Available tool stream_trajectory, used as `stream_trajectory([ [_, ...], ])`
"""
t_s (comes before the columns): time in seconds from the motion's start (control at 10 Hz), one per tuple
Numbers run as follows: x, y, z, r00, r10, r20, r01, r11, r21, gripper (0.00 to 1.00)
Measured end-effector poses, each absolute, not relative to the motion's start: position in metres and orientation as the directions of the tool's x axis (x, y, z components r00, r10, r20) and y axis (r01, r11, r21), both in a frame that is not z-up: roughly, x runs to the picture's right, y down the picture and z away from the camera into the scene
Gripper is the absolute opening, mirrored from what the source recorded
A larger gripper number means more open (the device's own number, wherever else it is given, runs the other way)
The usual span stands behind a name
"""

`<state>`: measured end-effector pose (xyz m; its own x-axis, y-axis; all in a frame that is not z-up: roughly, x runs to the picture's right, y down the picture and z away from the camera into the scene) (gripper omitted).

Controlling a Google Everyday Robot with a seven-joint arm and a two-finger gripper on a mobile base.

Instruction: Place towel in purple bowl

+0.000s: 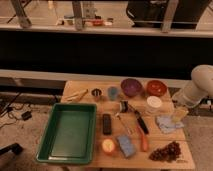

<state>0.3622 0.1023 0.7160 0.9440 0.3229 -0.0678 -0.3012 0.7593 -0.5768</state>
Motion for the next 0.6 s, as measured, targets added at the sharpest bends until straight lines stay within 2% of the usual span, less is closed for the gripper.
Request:
stream_trajectory([
  [0.6,0.3619,0.1021,0.7162,0.944,0.322,-0.068,-0.301,0.759,-0.577,0.80],
])
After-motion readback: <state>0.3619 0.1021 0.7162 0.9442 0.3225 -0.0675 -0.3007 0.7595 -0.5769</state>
